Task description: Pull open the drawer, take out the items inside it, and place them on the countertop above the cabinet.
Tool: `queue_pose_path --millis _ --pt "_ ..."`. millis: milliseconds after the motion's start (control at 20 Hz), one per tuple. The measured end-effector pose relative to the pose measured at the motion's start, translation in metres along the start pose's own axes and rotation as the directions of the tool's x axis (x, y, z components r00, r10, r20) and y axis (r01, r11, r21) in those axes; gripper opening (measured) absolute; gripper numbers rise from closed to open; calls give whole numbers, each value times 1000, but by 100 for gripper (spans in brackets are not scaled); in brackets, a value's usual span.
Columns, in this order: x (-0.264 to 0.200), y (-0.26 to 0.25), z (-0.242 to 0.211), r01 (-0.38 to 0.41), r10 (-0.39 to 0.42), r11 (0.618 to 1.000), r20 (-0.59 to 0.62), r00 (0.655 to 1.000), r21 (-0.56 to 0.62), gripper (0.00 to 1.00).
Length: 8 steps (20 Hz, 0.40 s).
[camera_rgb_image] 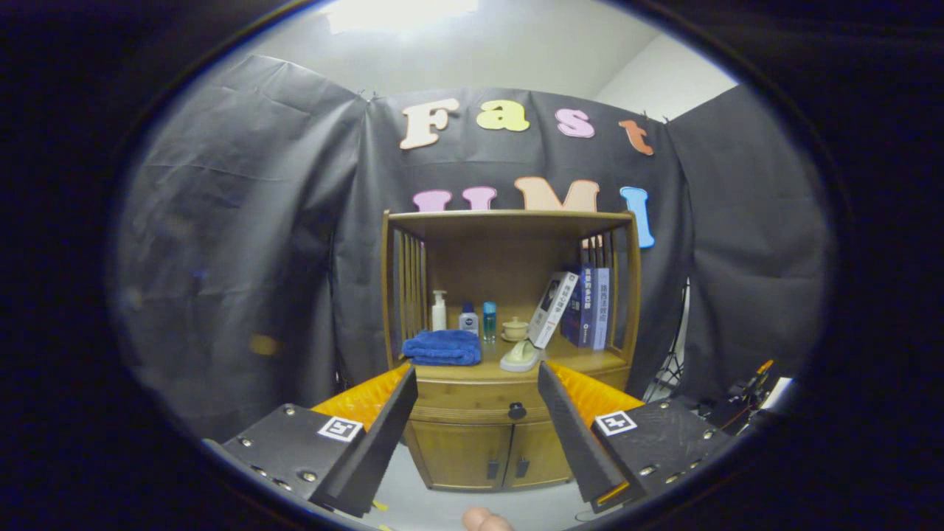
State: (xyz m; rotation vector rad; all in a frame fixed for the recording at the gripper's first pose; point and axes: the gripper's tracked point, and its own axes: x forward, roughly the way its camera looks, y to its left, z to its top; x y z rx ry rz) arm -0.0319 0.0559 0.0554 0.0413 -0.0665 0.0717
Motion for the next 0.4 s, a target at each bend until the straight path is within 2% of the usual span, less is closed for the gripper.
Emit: queue_pose_path --millis 400 --pt "-10 -13 24 19 -21 999 32 999 33 99"
